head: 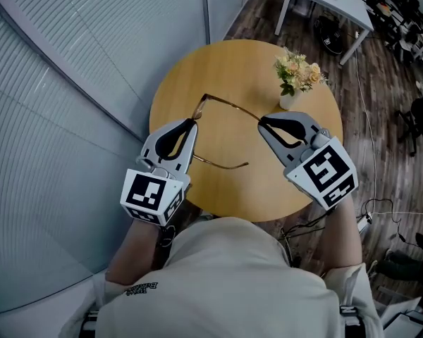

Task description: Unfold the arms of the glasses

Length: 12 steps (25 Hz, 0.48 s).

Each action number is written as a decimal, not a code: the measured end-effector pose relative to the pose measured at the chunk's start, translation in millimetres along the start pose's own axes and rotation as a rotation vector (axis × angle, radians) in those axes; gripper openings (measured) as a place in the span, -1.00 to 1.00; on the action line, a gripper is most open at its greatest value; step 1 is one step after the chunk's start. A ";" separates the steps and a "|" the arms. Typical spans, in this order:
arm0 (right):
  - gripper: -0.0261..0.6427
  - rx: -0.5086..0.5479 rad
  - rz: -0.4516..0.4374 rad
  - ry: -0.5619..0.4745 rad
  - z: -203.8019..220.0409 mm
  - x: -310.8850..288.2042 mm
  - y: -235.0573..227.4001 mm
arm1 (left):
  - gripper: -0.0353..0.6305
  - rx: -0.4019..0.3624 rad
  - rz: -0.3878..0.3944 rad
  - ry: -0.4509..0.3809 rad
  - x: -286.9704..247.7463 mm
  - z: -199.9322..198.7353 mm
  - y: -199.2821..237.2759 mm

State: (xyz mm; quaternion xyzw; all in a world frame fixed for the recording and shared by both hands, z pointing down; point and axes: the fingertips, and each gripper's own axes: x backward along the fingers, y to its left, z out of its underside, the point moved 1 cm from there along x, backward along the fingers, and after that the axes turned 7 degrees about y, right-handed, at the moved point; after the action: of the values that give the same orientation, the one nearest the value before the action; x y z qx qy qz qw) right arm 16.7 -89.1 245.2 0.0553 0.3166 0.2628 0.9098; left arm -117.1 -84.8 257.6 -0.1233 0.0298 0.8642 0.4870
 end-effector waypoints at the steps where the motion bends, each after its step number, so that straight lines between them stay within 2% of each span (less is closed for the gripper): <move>1: -0.79 0.001 0.002 -0.001 -0.4 1.1 -0.7 | -0.77 0.004 0.004 0.005 0.0 1.2 -0.8; 4: -0.79 0.000 0.004 -0.008 0.3 3.9 -0.5 | -0.77 0.011 0.012 0.017 -0.4 3.9 -4.1; 12: -0.79 -0.058 0.017 -0.029 5.9 -1.2 0.5 | -0.77 -0.032 -0.018 0.048 1.0 7.1 -0.4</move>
State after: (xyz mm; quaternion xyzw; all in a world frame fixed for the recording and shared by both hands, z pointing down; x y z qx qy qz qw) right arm 19.2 -88.9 250.6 0.0354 0.2949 0.2789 0.9132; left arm -118.6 -82.5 264.2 -0.1521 0.0263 0.8568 0.4920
